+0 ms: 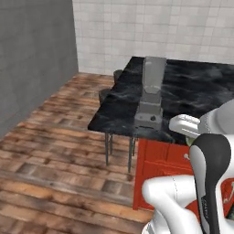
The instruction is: Grab the lemon and lemon wedge from the fridge, place them in the blender, close the lid, and turn on the blender to create a marinade.
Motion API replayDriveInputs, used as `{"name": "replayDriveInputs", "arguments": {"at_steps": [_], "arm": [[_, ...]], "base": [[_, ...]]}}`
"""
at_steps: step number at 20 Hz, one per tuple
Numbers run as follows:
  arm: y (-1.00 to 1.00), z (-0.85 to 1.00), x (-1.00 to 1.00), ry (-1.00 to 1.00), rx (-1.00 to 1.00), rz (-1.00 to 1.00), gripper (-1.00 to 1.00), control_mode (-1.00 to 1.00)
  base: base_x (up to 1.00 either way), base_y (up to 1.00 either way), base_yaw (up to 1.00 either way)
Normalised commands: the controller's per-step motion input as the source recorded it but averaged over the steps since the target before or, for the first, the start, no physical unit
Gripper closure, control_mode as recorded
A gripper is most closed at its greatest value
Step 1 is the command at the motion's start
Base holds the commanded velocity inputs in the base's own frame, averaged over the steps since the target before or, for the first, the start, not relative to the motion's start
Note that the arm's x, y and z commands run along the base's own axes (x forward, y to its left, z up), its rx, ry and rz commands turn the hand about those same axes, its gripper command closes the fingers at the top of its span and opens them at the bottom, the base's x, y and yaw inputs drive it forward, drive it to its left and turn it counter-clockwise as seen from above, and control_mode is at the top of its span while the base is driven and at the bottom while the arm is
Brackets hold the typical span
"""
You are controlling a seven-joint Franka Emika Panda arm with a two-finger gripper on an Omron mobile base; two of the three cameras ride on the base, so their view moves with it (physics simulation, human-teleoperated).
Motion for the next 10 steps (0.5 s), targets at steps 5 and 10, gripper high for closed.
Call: {"name": "replayDriveInputs", "arguments": {"at_steps": [5,10], "arm": [[0.00,0.00,0.00,0.00,0.00,0.00,1.00,1.00],[0.00,0.00,0.00,0.00,0.00,0.00,1.00,1.00]], "base": [[0.23,0.96,-0.40],[0.18,0.77,-0.38]]}}
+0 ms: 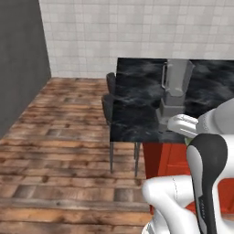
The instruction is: Grab the lemon and lemon wedge from the fridge, place them in the blender, close the lid, and turn on the blender to create a marinade.
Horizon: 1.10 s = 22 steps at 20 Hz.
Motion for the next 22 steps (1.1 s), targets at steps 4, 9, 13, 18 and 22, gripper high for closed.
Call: {"name": "replayDriveInputs", "arguments": {"at_steps": [4,9,13,18,22], "arm": [[0.00,0.00,0.00,0.00,0.00,0.00,1.00,1.00],[0.00,0.00,0.00,0.00,0.00,0.00,1.00,1.00],[0.00,0.00,0.00,0.00,0.00,0.00,1.00,1.00],[0.00,0.00,0.00,0.00,0.00,0.00,1.00,1.00],[0.00,0.00,0.00,0.00,0.00,0.00,1.00,1.00]], "base": [[0.25,0.23,-0.36],[0.33,0.00,-0.30],[0.31,-0.45,-0.14],[0.30,-0.71,-0.08],[0.27,-0.81,-0.06]]}}
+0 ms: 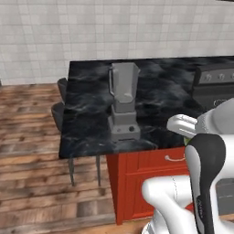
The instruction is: Grab the lemon and lemon wedge from the fridge, place them in the blender, close the lid, and turn on the blender to create a marinade.
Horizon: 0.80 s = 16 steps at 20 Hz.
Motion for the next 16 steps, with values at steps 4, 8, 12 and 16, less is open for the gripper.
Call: {"name": "replayDriveInputs", "arguments": {"at_steps": [4,8,12,16], "arm": [[0.00,0.00,0.00,0.00,0.00,0.00,1.00,1.00],[0.00,0.00,0.00,0.00,0.00,0.00,1.00,1.00],[0.00,0.00,0.00,0.00,0.00,0.00,1.00,1.00],[0.00,0.00,0.00,0.00,0.00,0.00,1.00,1.00]], "base": [[0.51,-0.50,-0.13],[0.59,-0.27,-0.15],[0.61,-0.04,-0.17],[0.21,-0.40,-0.09]]}}
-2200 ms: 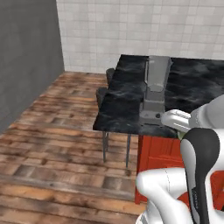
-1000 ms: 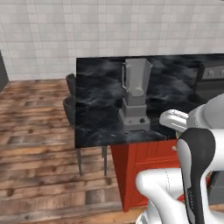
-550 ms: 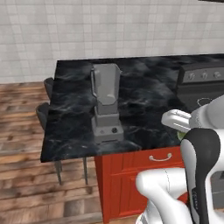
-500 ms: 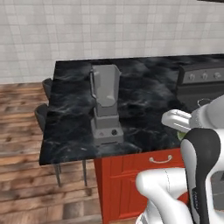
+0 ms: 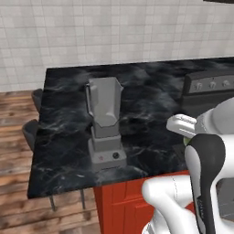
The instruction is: Grab the lemon and lemon wedge from the fridge, place them in the blender, close the lid, and turn on the blender to create a marinade.
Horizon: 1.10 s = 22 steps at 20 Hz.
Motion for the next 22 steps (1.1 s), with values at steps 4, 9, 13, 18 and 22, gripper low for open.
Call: {"name": "replayDriveInputs", "arguments": {"at_steps": [4,9,13,18,22], "arm": [[0.00,0.00,0.00,0.00,0.00,0.00,1.00,1.00],[0.00,0.00,0.00,0.00,0.00,0.00,1.00,1.00],[0.00,0.00,0.00,0.00,0.00,0.00,1.00,1.00],[0.00,0.00,0.00,0.00,0.00,0.00,1.00,1.00],[0.14,0.60,0.02,0.00,0.04,0.00,1.00,-1.00]], "base": [[0.14,-0.57,-0.03],[0.41,-0.25,0.00],[0.36,-0.04,0.00],[0.04,0.00,0.03],[0.00,0.00,0.00]]}}
